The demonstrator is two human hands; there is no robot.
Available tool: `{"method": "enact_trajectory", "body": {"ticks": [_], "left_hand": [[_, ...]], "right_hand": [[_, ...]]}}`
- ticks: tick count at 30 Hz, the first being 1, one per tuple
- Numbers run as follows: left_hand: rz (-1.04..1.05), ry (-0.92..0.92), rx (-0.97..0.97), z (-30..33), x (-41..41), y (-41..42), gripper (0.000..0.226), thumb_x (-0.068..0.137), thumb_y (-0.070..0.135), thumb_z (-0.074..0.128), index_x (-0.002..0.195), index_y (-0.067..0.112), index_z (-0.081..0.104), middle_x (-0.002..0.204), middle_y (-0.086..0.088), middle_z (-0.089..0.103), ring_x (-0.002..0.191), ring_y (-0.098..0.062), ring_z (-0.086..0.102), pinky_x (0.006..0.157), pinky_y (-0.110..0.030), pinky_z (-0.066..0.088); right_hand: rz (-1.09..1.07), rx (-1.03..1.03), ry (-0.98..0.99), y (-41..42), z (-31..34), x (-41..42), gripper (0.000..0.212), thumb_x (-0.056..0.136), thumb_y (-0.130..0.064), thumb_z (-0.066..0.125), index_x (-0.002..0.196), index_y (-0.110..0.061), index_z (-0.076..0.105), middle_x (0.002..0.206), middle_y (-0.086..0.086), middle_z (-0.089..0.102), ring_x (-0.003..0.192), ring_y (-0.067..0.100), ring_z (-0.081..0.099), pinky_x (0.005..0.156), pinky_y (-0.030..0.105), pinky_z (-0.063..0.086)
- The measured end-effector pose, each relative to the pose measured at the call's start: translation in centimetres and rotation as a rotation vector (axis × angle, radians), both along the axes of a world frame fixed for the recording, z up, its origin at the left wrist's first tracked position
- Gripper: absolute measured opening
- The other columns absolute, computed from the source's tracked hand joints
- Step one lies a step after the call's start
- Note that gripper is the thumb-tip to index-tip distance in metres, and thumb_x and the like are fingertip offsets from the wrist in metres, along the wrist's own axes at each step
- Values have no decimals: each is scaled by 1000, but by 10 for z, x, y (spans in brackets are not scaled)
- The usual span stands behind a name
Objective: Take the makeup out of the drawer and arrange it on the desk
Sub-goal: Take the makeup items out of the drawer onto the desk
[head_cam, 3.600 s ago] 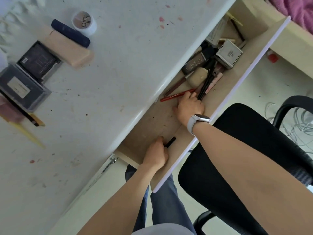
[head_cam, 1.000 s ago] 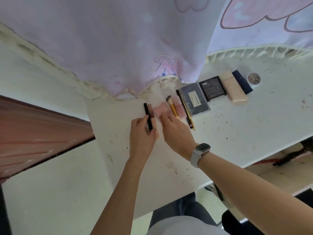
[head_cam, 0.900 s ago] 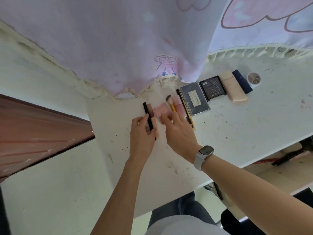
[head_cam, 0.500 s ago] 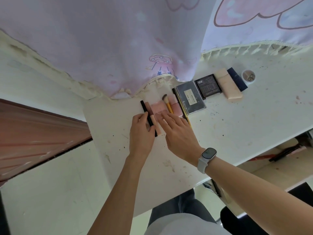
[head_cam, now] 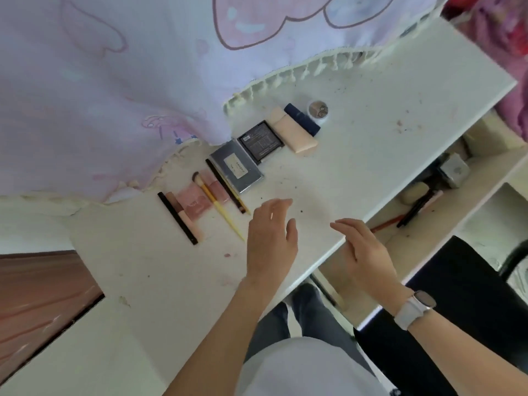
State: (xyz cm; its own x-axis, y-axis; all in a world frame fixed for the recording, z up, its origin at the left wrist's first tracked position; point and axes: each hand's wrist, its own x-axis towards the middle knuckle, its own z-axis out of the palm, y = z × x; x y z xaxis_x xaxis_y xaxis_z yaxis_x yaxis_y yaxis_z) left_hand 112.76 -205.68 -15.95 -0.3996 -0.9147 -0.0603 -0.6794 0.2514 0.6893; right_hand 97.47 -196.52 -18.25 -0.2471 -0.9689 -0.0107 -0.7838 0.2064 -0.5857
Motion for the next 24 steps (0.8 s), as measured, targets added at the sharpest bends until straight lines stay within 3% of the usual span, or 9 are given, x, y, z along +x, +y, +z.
{"method": "enact_trajectory", "body": {"ticks": [3,6,9,12,15,18,21,24], "left_hand": [[-213,18,24,-3,-56,17,28,90,9,54,118,6,59,113,-12,61,99,-28,59,85,-38,47],[-389,38,90,-12,-110,42,27,94,16,47,119,12,58,111,-6,62,97,-21,58,83,-27,43],[-483,25,158,-33,-156,66,28,96,14,44,121,11,57,111,-5,62,97,-18,58,81,-25,45],[-476,-92,255,-70,-195,80,33,97,15,40,128,14,51,118,-3,56,103,-17,55,85,-27,45],[-418,-223,309,-107,-227,80,37,97,15,38,133,14,44,126,-4,50,114,-19,49,96,-32,42],[-396,-373,307,-134,-251,75,36,92,7,43,129,11,45,126,-8,47,117,-26,47,99,-39,41],[-381,-514,248,-150,-267,71,33,91,2,43,123,10,48,124,-10,47,114,-29,48,99,-39,39],[-418,-640,137,-159,-276,69,31,91,3,37,119,9,48,122,-11,49,115,-29,46,103,-39,32]], "right_hand": [[-144,97,-11,30,-10,-51,32,84,9,53,112,-5,62,113,9,60,85,24,63,63,37,55],[-246,180,49,51,-24,-103,31,85,7,53,113,-2,61,114,13,60,96,29,62,71,43,55],[-266,177,170,59,-40,-150,33,78,11,59,109,2,64,104,20,65,89,37,64,77,43,53],[-231,162,295,60,-62,-195,33,70,15,63,102,5,66,90,21,66,79,40,63,83,48,49],[-213,172,369,53,-84,-232,29,69,13,63,97,5,68,90,20,67,82,37,65,100,55,37],[-131,173,459,38,-100,-256,25,66,10,65,90,3,69,88,19,67,89,37,65,102,54,36],[-79,360,458,16,-106,-277,31,79,-2,55,108,-4,62,111,13,61,111,32,52,106,43,31],[-63,468,407,-9,-109,-299,40,86,-12,52,126,-12,49,129,8,46,123,29,37,98,40,34]]}}
